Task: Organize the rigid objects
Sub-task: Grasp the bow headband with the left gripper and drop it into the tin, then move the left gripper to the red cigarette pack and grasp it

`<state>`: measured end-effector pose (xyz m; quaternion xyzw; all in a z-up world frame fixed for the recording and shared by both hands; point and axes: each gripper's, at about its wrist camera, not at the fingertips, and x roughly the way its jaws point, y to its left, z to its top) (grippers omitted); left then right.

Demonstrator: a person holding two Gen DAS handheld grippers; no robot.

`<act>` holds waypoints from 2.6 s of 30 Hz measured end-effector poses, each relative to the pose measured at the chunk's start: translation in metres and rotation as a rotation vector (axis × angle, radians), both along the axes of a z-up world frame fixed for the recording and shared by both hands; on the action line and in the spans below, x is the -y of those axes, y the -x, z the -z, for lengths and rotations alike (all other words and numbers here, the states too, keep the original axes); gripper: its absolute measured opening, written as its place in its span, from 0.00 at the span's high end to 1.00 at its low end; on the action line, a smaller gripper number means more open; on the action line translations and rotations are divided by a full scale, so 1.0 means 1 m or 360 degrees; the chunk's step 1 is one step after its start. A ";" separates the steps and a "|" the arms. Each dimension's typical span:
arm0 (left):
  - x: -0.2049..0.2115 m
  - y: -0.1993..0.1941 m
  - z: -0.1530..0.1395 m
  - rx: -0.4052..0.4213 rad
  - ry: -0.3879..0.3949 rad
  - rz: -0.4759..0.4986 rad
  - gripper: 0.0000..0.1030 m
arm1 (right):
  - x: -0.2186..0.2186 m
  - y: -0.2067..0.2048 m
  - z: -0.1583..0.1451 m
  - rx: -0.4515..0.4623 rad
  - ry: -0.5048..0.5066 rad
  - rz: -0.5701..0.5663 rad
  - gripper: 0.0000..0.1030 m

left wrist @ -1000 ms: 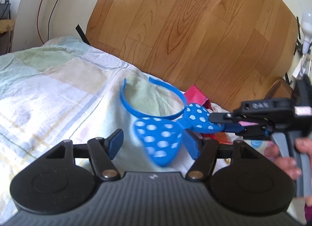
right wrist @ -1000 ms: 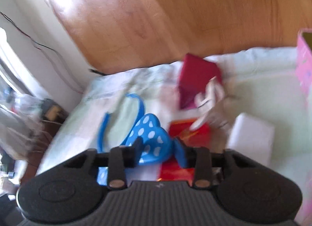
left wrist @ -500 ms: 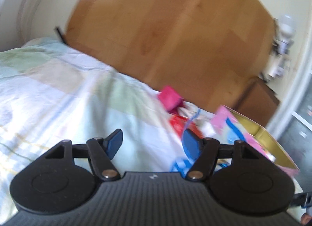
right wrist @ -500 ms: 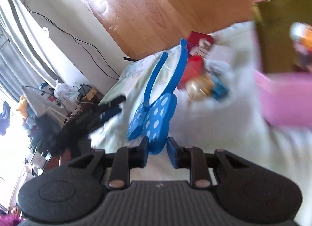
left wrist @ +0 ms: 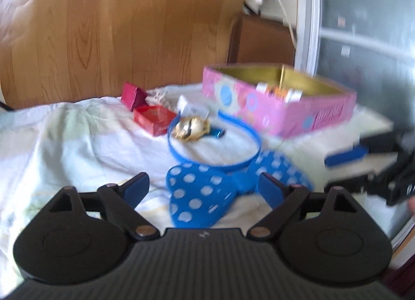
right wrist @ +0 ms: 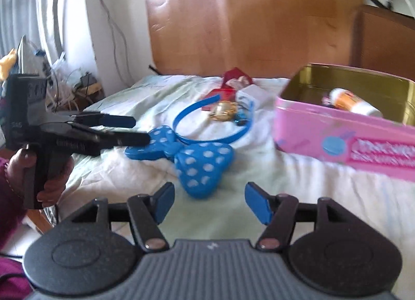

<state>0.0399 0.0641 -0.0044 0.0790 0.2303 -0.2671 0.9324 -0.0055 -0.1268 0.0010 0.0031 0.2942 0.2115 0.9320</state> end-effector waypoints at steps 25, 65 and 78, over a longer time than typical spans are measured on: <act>0.103 -0.047 -0.060 0.0214 -0.0005 0.0106 0.38 | 0.049 -0.030 -0.036 0.0441 0.0340 0.0245 0.53; 0.041 -0.067 -0.023 -0.0017 0.0119 -0.0565 0.23 | 0.086 -0.051 -0.050 0.0439 -0.0145 0.0460 0.40; -0.052 -0.079 0.001 -0.0080 0.0395 -0.0931 0.24 | -0.067 -0.133 -0.028 0.0185 0.0148 0.0017 0.50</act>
